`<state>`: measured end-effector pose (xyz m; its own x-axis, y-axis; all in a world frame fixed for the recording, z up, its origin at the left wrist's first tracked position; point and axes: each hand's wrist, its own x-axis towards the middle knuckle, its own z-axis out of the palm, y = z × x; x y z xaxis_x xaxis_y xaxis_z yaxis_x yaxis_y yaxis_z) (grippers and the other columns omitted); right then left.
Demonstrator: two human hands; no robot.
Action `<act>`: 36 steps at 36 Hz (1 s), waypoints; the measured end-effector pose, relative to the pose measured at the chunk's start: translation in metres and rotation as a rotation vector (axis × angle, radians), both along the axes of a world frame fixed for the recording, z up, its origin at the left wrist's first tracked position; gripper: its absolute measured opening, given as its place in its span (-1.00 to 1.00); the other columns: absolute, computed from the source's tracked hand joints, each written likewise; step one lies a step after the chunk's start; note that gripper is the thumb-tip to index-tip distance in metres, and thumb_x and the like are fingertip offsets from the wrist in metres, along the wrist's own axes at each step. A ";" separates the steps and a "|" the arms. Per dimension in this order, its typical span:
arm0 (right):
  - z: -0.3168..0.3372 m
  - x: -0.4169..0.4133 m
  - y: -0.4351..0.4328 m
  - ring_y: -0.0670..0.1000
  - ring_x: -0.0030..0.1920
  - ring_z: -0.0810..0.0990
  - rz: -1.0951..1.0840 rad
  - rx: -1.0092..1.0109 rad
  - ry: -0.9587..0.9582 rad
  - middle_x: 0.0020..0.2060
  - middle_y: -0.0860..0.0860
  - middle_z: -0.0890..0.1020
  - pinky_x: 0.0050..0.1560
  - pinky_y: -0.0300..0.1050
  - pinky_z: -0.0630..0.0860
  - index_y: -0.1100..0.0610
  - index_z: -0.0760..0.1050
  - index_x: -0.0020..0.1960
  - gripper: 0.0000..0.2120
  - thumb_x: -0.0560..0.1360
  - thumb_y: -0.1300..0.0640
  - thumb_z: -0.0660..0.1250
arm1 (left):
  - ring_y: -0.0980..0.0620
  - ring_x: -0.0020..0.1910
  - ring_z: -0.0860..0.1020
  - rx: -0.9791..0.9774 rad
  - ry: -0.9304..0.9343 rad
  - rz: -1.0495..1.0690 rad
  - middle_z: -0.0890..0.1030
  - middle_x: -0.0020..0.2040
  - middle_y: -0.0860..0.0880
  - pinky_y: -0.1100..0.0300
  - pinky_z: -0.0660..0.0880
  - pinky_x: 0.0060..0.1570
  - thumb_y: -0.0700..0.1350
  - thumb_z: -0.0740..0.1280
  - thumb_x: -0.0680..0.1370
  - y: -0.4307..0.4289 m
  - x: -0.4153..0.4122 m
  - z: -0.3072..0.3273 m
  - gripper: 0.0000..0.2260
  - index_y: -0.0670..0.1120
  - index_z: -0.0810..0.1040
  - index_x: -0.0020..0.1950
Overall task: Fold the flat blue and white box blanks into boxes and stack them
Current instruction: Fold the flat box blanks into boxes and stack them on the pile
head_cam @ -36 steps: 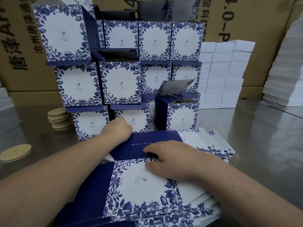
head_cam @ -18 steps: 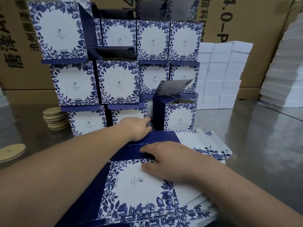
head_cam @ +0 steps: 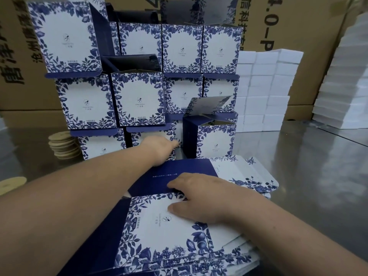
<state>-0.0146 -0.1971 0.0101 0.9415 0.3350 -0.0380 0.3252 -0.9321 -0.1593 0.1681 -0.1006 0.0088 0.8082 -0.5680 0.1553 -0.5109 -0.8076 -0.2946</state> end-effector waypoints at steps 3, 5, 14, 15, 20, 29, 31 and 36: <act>-0.001 -0.001 0.000 -0.02 0.40 0.26 0.010 -0.031 0.056 0.39 -0.07 0.27 0.35 -0.02 0.27 -0.01 0.21 0.47 -0.43 0.54 -0.22 0.13 | -0.10 -0.04 0.49 -0.032 0.044 -0.042 0.56 0.12 -0.11 0.12 0.38 -0.27 -0.22 0.11 0.59 0.006 0.004 0.000 -0.50 0.07 0.12 0.50; 0.000 -0.002 0.001 -0.02 0.39 0.26 0.000 -0.043 0.075 0.39 -0.08 0.27 0.34 0.01 0.28 0.01 0.23 0.46 -0.42 0.54 -0.24 0.13 | -0.09 0.12 0.50 -0.064 0.107 -0.055 0.52 0.24 -0.12 0.16 0.37 -0.14 -0.09 0.06 0.64 0.011 0.001 -0.001 -0.59 0.10 0.18 0.50; 0.006 -0.008 0.006 0.03 0.33 0.35 -0.017 -0.090 0.121 0.37 -0.03 0.33 0.29 -0.03 0.31 0.06 0.28 0.42 -0.46 0.56 -0.22 0.11 | -0.06 0.33 0.37 -0.262 0.546 0.006 0.41 0.39 -0.07 0.17 0.25 0.27 0.16 -0.07 0.64 0.015 -0.022 -0.023 -0.54 -0.02 0.42 0.36; 0.007 -0.009 0.007 0.04 0.32 0.36 -0.021 -0.097 0.125 0.36 -0.02 0.34 0.28 -0.03 0.32 0.07 0.28 0.42 -0.46 0.56 -0.22 0.11 | -0.06 0.31 0.39 -0.278 0.551 0.005 0.43 0.37 -0.07 0.17 0.26 0.25 0.15 -0.06 0.64 0.014 -0.023 -0.023 -0.54 -0.03 0.44 0.34; 0.011 -0.014 0.010 0.06 0.17 0.44 -0.046 -0.129 0.109 0.20 0.02 0.44 0.03 -0.06 0.34 0.10 0.39 0.27 -0.52 0.56 -0.23 0.10 | -0.04 0.20 0.45 -0.313 0.594 0.023 0.50 0.27 -0.07 0.16 0.30 0.16 0.17 -0.01 0.63 0.011 -0.026 -0.023 -0.56 -0.05 0.50 0.24; 0.015 -0.016 0.013 0.07 -0.08 0.48 -0.030 -0.136 0.027 -0.03 0.04 0.52 -0.10 -0.03 0.39 0.16 0.47 -0.03 -0.58 0.56 -0.19 0.10 | -0.06 0.26 0.39 -0.210 0.556 -0.008 0.41 0.36 -0.08 0.16 0.29 0.17 0.03 0.02 0.64 0.002 -0.024 -0.016 -0.66 -0.01 0.35 0.37; 0.015 -0.016 0.014 0.07 -0.10 0.50 -0.024 -0.130 0.008 -0.06 0.05 0.55 -0.10 -0.03 0.41 0.16 0.47 -0.06 -0.58 0.56 -0.19 0.10 | -0.09 0.29 0.38 -0.196 0.492 -0.005 0.38 0.40 -0.11 0.15 0.30 0.16 0.00 0.01 0.63 -0.002 -0.022 -0.014 -0.63 0.02 0.25 0.44; 0.013 -0.015 0.014 0.08 -0.09 0.49 -0.012 -0.144 -0.010 -0.04 0.04 0.53 -0.06 -0.02 0.42 0.16 0.49 -0.01 -0.57 0.56 -0.19 0.10 | -0.14 0.32 0.37 -0.233 0.419 0.053 0.33 0.44 -0.16 0.13 0.31 0.13 0.07 0.01 0.63 -0.011 -0.019 -0.015 -0.49 0.06 -0.08 0.55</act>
<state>-0.0299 -0.1828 0.0226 0.9458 0.3158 -0.0759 0.3151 -0.9488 -0.0204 0.1490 -0.1119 -0.0061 0.8551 -0.5135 -0.0719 -0.5037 -0.8555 0.1199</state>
